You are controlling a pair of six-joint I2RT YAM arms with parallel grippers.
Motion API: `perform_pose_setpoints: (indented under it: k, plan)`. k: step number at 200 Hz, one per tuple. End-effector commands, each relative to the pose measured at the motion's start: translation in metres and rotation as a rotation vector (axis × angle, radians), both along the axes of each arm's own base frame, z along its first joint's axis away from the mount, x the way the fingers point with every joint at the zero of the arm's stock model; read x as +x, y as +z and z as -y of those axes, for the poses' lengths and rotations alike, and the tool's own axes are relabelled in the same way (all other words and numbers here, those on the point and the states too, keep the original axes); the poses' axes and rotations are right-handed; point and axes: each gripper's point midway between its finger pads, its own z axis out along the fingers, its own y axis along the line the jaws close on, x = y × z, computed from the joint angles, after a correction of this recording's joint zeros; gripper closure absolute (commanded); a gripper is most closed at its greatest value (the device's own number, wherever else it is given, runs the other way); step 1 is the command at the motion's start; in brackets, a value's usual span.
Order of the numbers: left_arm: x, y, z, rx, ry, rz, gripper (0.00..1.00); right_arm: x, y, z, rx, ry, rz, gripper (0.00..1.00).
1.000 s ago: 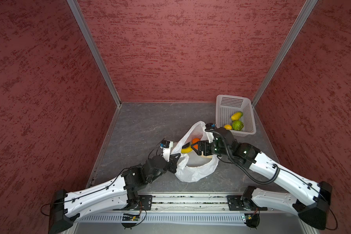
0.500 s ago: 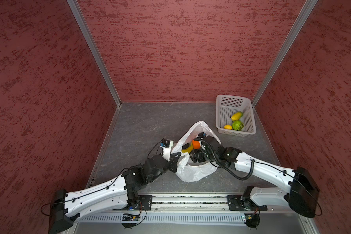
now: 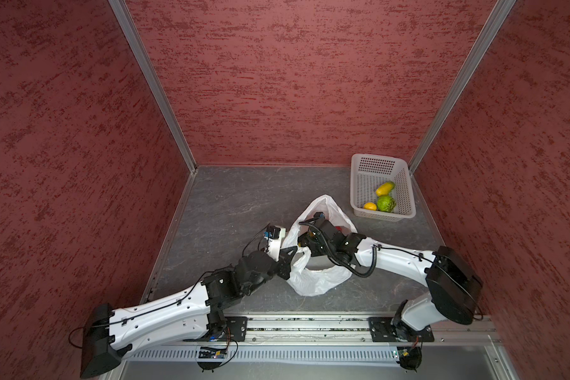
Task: Untie the knot of the plastic bag and take out the fruit
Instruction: Pick up the fruit from the plastic bag.
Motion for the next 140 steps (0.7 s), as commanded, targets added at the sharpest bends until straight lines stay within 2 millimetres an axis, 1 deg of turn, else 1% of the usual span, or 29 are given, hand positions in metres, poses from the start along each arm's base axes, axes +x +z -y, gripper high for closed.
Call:
perform_pose_setpoints:
  k: [1,28,83,113,140]
  plan:
    - [-0.002,0.017,0.005,-0.042,-0.028,0.03,1.0,0.028,0.022,0.007,0.003,-0.137,0.118,0.14]
    - [-0.004,0.013,0.008,-0.037,-0.045,0.021,1.0,0.038,0.021,0.015,-0.003,-0.198,0.139,0.14]
    - [-0.007,0.008,0.013,-0.028,-0.073,0.004,1.0,0.059,0.018,0.023,-0.006,-0.243,0.143,0.12]
    - [-0.008,0.004,0.014,-0.027,-0.079,-0.006,1.0,0.069,0.006,0.023,0.005,-0.239,0.104,0.12]
    - [-0.008,0.001,0.014,-0.022,-0.079,-0.013,1.0,0.07,-0.01,0.017,0.004,-0.221,0.07,0.12]
